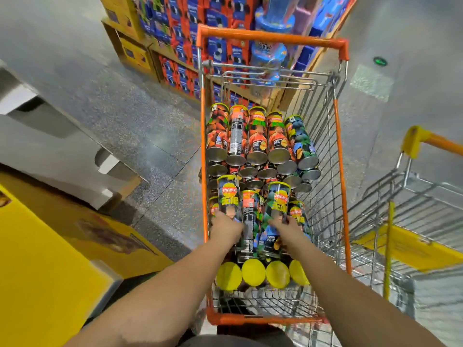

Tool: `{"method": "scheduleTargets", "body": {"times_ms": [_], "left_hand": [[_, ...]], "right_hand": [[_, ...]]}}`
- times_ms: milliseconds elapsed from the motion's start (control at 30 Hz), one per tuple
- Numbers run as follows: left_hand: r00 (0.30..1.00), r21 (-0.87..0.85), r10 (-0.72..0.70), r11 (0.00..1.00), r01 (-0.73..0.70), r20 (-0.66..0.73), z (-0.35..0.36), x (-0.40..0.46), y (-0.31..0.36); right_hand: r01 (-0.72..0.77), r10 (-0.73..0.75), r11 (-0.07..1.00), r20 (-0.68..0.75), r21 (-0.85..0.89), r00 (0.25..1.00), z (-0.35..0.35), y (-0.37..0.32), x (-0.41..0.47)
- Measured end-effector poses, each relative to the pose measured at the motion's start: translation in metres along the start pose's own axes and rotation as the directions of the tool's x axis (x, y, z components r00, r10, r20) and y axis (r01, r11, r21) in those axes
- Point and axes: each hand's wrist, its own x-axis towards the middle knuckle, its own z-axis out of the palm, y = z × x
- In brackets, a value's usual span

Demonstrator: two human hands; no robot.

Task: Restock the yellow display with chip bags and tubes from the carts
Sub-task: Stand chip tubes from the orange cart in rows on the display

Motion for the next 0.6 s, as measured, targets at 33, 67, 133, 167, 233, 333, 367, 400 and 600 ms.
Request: {"method": "scheduleTargets", "body": {"times_ms": [33, 67, 133, 167, 233, 333, 367, 400, 600], "left_hand": [[0.998, -0.005, 0.05, 0.999, -0.05, 0.031, -0.006, -0.014, 0.003], [0.994, -0.038, 0.096, 0.995, -0.094, 0.054, -0.022, -0.04, 0.011], [0.978, -0.128, 0.189, 0.976, -0.177, 0.093, -0.046, -0.069, 0.015], [0.967, -0.166, 0.228, 0.964, -0.208, 0.11, -0.052, -0.074, 0.014], [0.939, -0.184, 0.324, 0.936, -0.301, 0.115, -0.078, -0.085, 0.014], [0.893, -0.253, 0.449, 0.868, -0.427, 0.033, -0.136, -0.1, 0.009], [0.88, -0.27, 0.475, 0.847, -0.458, -0.004, -0.158, -0.103, 0.003], [0.87, -0.295, 0.491, 0.827, -0.479, -0.037, -0.188, -0.108, -0.004], [0.812, -0.302, 0.535, 0.754, -0.583, -0.233, -0.311, -0.115, -0.054]], "right_hand": [[0.025, -0.025, 1.0, 0.006, 0.01, 1.0, -0.001, -0.006, -0.01], [0.069, -0.069, 0.998, 0.002, 0.006, 0.998, 0.001, -0.013, -0.02], [0.139, -0.14, 0.99, 0.026, 0.016, 0.99, 0.005, -0.031, -0.045], [0.168, -0.169, 0.985, 0.036, 0.031, 0.985, 0.006, -0.037, -0.055], [0.267, -0.266, 0.964, 0.046, -0.005, 0.963, 0.018, -0.056, -0.085], [0.429, -0.425, 0.903, 0.107, -0.015, 0.899, 0.045, -0.092, -0.137], [0.475, -0.471, 0.88, 0.136, -0.004, 0.872, 0.058, -0.102, -0.151], [0.528, -0.519, 0.849, 0.154, -0.023, 0.841, 0.079, -0.117, -0.17], [0.704, -0.66, 0.697, 0.264, -0.134, 0.704, 0.184, -0.169, -0.239]]}}
